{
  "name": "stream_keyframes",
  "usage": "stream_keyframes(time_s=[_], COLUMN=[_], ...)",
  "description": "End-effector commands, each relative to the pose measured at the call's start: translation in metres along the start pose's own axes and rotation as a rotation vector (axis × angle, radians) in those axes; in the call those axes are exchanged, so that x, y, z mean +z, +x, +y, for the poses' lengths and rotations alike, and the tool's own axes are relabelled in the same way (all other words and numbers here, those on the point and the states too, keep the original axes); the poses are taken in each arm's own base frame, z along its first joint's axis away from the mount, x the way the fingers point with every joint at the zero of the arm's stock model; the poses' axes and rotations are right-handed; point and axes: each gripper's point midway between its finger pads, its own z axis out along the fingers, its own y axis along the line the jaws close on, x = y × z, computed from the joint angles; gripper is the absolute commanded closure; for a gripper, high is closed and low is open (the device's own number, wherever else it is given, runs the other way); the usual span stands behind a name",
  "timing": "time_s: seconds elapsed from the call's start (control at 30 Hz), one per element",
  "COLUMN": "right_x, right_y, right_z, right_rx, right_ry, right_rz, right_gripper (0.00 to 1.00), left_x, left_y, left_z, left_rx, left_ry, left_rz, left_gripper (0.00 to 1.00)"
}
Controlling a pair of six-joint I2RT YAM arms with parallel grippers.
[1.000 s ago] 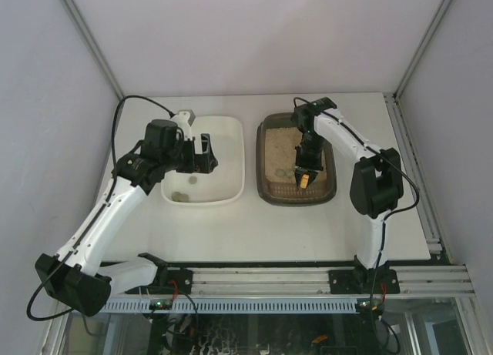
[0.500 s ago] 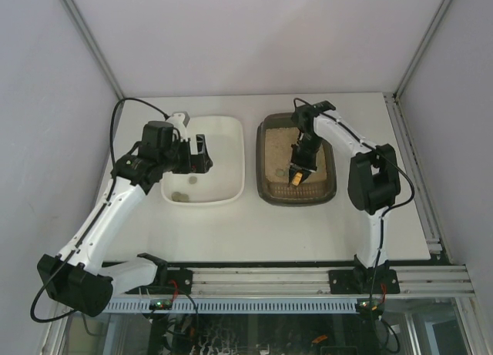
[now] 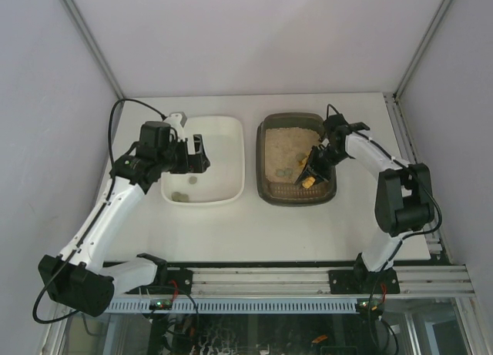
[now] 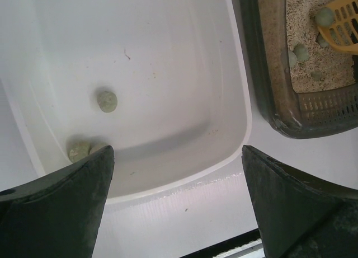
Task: Clean the litter box
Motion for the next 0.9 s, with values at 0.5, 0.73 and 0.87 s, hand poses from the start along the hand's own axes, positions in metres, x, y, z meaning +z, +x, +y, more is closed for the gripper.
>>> stream_keyframes(time_s=[0.5,0.73,0.87], right_x=[-0.013,-0.006,-0.013], right_y=[0.008,0.011,0.016], right_z=[0.059,0.065,0.072], right_rx=[-0.244,-0.378,-0.490], right_ry=[-0.511,-0.665,-0.761], right_rz=[-0.148,-0.307,-0.394], right_gripper=[1.00,1.00,1.00], left_x=[-0.029,-0.038,-0.038], left_y=[0.003,0.012,0.030], left_z=[0.060,0.077,0.077], left_rx=[0.174,0.215,0.262], left_ry=[-0.204,-0.282,-0.247], left_rz=[-0.042,-0.037,0.006], left_gripper=[0.00,0.00,0.00])
